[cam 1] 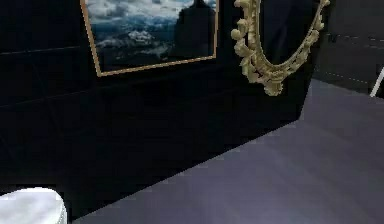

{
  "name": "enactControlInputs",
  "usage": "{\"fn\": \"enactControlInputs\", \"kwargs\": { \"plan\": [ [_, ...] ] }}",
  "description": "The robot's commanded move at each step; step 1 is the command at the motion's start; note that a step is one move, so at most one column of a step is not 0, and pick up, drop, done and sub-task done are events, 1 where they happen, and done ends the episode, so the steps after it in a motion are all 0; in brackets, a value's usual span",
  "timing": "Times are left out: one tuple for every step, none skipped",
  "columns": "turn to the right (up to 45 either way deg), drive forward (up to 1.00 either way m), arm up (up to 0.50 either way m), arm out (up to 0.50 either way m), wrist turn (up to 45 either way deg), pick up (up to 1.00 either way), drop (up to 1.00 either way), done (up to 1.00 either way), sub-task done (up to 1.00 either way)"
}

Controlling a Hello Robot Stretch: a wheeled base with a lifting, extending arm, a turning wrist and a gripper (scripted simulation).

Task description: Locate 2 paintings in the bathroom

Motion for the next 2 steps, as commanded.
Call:
{"fn": "enactControlInputs", "kwargs": {
  "plan": [
    [0.0,0.65,0.00,0.00,0.0,0.00,0.00,0.00,0.00],
    [45.0,0.00,0.00,0.00,0.0,0.00,0.00,0.00,0.00]
  ]
}}
